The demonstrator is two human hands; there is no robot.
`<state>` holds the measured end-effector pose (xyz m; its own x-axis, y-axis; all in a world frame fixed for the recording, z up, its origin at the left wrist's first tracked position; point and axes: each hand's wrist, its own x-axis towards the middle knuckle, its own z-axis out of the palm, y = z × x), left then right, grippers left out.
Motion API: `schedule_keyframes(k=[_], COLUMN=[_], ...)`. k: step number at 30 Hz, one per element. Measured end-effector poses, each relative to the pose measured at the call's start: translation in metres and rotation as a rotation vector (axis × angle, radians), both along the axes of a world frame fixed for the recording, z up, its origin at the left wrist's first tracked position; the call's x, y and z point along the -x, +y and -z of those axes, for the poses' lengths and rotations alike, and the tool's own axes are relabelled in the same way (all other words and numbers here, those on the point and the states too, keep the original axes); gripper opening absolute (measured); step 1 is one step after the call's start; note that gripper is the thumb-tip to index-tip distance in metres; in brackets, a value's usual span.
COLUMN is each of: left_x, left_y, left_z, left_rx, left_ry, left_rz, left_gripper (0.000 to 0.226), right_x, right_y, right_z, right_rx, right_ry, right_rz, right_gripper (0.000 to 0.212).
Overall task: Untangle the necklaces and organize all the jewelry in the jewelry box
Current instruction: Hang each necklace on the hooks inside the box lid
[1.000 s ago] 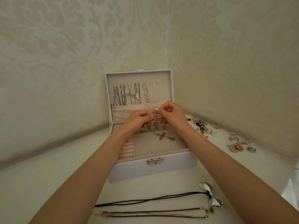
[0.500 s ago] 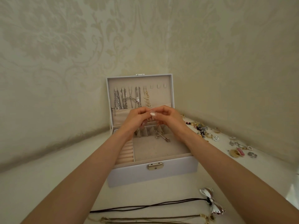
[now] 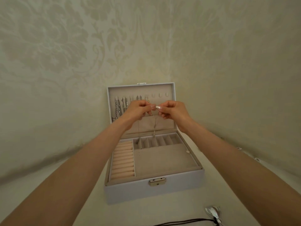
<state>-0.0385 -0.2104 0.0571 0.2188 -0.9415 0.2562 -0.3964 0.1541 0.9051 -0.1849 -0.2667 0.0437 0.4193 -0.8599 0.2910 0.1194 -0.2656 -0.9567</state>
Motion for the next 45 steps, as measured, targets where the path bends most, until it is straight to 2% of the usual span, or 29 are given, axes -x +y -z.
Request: schedule_keyframes(k=[8, 14, 19, 23, 29, 32, 40, 45], left_x=[-0.004, -0.004, 0.0, 0.006, 0.011, 0.011, 0.015, 0.014], left_y=[-0.019, -0.029, -0.044, -0.05, -0.059, -0.062, -0.053, -0.043], left_z=[-0.002, -0.005, -0.001, -0.006, -0.007, -0.008, -0.004, 0.002], left_rx=[0.066, 0.145, 0.247, 0.267, 0.247, 0.207, 0.097, 0.164], left_ry=[0.025, 0.09, -0.059, -0.241, -0.361, -0.377, -0.436, -0.385], left_rz=[-0.06, -0.14, -0.311, -0.514, -0.681, -0.692, -0.701, -0.617], left_gripper=[0.008, 0.013, 0.007, 0.013, 0.02, 0.02, 0.021, 0.016], right_x=[-0.009, -0.017, -0.025, -0.037, -0.052, -0.056, -0.053, -0.039], right_y=[-0.017, -0.025, -0.032, -0.036, -0.045, -0.046, -0.048, -0.037], right_z=[-0.013, -0.017, -0.018, -0.018, -0.02, -0.023, -0.014, -0.007], right_rx=[-0.131, 0.025, 0.098, 0.094, 0.138, 0.12, 0.0, -0.038], right_ry=[-0.043, 0.083, 0.086, 0.054, 0.061, 0.087, 0.149, 0.091], right_rz=[0.001, 0.129, 0.258, 0.338, 0.476, 0.523, 0.489, 0.349], right_gripper=[0.013, 0.017, 0.022, 0.023, 0.029, 0.029, 0.028, 0.024])
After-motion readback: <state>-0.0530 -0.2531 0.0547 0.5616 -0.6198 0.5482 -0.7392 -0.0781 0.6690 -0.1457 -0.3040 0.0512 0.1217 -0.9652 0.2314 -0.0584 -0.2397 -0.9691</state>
